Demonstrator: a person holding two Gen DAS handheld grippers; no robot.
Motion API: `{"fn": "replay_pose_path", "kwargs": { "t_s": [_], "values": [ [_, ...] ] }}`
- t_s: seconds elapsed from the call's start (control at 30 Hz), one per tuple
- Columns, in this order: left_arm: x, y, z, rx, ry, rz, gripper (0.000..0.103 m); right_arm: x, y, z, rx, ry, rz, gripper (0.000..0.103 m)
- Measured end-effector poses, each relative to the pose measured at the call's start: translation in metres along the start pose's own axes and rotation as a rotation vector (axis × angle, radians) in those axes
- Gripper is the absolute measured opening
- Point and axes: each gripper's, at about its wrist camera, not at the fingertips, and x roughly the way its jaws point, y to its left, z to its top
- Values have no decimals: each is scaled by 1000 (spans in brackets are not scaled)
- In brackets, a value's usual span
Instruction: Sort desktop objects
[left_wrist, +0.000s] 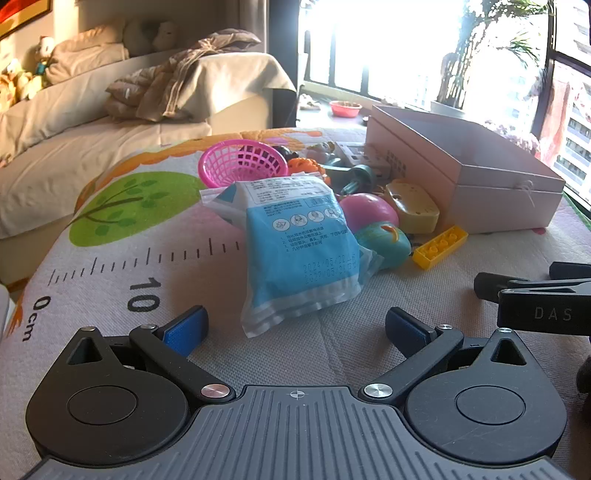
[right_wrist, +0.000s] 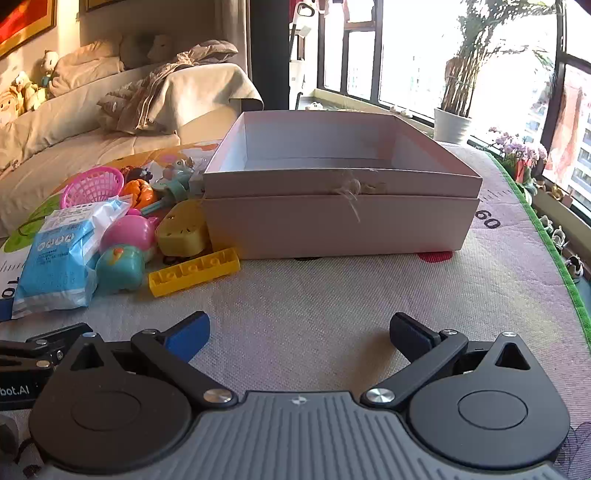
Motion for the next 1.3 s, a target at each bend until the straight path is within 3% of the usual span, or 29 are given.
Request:
{"fn": "replay_pose_path", "kwargs": {
  "t_s": [1.3],
  "values": [
    [0,0,0,-1,-1,-1,103,-4,-2,-1,-18,20,26,103]
  ]
}}
